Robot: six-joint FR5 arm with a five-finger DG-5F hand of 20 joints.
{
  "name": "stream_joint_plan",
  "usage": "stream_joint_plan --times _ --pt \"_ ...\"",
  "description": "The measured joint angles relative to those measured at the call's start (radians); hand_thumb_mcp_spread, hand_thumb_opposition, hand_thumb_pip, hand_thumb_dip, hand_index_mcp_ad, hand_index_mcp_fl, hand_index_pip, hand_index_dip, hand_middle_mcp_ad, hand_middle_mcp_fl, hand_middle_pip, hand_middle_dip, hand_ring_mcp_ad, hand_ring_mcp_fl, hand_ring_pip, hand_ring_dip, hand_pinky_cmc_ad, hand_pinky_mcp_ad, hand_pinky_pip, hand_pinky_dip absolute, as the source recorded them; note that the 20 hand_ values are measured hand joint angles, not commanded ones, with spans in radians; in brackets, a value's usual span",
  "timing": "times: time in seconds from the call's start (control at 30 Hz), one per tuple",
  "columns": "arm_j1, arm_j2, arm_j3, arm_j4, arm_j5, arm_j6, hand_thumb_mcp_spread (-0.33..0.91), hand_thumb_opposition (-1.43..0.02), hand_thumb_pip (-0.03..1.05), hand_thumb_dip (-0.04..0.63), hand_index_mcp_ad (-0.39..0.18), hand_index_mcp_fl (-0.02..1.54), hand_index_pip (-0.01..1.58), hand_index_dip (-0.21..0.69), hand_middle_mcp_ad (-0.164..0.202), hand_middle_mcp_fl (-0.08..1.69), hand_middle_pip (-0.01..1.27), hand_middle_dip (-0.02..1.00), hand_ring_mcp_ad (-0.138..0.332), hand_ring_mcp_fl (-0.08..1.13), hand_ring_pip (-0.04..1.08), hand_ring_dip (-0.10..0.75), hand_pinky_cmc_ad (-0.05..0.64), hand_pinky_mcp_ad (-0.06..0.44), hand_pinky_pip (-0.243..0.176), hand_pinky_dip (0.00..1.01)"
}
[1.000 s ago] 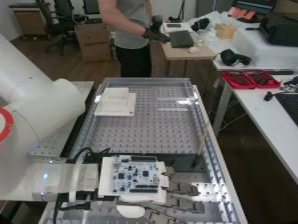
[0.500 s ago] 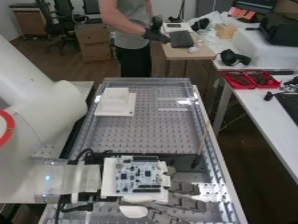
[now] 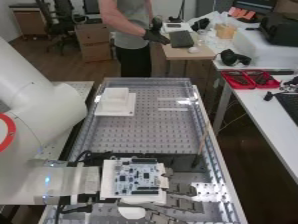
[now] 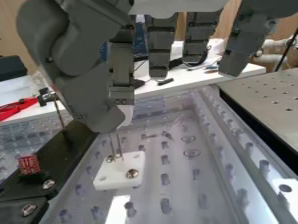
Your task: Grab the paper clip and place it in the clear container
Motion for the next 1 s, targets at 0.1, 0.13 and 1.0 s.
stream_joint_plan --times 0.1,0.13,1.0 --pt "0.0 -0.001 0.001 0.0 0.001 0.002 0.42 -0.83 0.76 0.33 -0.157 0.21 1.55 0.164 0.04 0.15 0.14 0.2 0.115 0.0 0.1 0.098 0.333 0.279 -0.012 0.25" --pt "0.0 -0.002 0.002 0.0 0.001 0.003 0.42 -0.83 0.75 0.33 -0.157 0.21 1.55 0.164 0.04 0.15 0.14 0.2 0.115 0.0 0.1 0.098 0.333 0.279 -0.003 0.25" --pt "0.005 -0.015 0.009 0.004 0.006 0.01 0.43 -0.84 0.73 0.333 -0.162 0.19 1.56 0.166 0.038 0.15 0.13 0.2 0.113 0.0 0.1 0.098 0.33 0.278 0.017 0.21"
